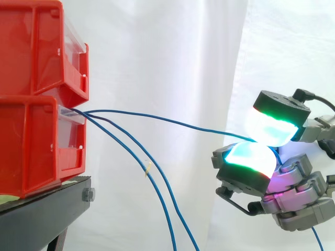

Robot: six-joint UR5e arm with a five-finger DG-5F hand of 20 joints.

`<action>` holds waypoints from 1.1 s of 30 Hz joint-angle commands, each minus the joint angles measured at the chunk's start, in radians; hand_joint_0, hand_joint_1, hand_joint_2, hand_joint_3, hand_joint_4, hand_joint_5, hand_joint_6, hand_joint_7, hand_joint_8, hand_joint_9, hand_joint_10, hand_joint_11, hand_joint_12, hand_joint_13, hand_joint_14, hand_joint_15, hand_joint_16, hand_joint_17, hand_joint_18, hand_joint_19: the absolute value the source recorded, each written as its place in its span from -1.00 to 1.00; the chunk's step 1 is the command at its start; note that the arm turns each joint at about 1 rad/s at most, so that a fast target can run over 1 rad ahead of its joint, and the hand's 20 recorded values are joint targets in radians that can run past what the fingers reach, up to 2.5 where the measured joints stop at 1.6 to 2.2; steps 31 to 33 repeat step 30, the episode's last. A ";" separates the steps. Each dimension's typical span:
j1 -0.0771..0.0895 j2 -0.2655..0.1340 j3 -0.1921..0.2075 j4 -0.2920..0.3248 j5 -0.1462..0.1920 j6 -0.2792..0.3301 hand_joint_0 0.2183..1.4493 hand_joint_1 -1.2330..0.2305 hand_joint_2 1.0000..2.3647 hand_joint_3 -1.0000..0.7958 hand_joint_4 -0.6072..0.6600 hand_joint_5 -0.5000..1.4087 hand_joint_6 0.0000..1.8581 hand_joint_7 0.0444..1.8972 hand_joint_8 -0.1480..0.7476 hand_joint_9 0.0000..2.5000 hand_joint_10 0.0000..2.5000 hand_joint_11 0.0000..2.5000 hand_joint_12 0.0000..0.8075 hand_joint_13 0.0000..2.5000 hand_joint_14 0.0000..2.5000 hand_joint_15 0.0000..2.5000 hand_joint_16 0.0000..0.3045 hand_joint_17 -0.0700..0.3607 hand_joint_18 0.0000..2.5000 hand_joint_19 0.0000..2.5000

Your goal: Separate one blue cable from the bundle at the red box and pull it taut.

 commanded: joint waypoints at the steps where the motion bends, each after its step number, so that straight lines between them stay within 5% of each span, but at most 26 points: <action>1: 0.000 0.001 0.000 0.000 0.000 0.000 -0.17 -0.37 -0.97 -0.07 -0.06 -0.63 0.01 0.06 0.03 -0.35 1.00 0.13 0.02 -0.21 1.00 -0.02 -0.74 -0.26 0.12 0.76; 33: 0.000 -0.001 0.000 0.000 0.000 0.000 -0.18 -0.38 -0.97 -0.06 -0.07 -0.63 0.01 0.08 0.03 -0.32 1.00 0.15 0.01 -0.20 1.00 0.01 -0.73 -0.25 0.16 0.76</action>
